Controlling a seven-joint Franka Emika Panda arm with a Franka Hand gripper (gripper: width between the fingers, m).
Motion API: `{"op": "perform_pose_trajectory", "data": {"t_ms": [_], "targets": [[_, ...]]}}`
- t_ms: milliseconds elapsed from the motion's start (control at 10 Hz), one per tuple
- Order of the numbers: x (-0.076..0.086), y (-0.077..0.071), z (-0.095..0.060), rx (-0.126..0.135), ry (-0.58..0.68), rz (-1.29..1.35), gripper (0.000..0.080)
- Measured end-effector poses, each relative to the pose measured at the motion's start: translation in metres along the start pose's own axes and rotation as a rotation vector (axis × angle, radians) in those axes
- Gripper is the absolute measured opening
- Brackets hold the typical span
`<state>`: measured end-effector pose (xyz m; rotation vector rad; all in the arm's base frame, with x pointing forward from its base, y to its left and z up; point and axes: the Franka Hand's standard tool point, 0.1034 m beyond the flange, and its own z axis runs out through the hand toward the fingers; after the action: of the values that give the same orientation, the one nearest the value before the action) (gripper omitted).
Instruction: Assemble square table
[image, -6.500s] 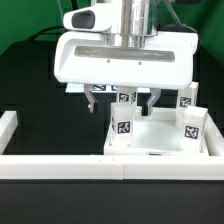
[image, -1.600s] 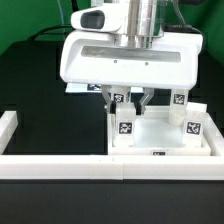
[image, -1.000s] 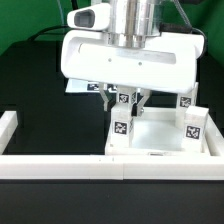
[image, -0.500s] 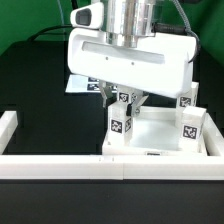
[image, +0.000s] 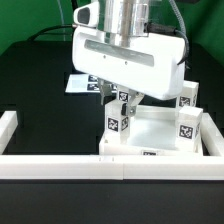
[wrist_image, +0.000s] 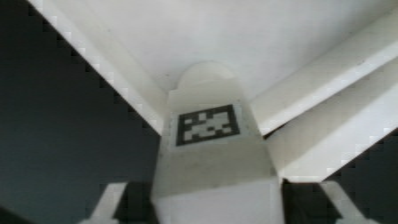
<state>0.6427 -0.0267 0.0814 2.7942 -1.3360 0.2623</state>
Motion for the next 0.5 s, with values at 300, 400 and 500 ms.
{"op": "perform_pose_trajectory", "data": {"t_ms": [300,400,500], "targets": [[0.002,-0.003,-0.006,0.010,0.004,-0.023,0.0625],[0.003,-0.006,-0.011,0.019,0.005,-0.025,0.0625],[0.001,-0.010,-0.020,0.026,-0.001,-0.027,0.0645]]}}
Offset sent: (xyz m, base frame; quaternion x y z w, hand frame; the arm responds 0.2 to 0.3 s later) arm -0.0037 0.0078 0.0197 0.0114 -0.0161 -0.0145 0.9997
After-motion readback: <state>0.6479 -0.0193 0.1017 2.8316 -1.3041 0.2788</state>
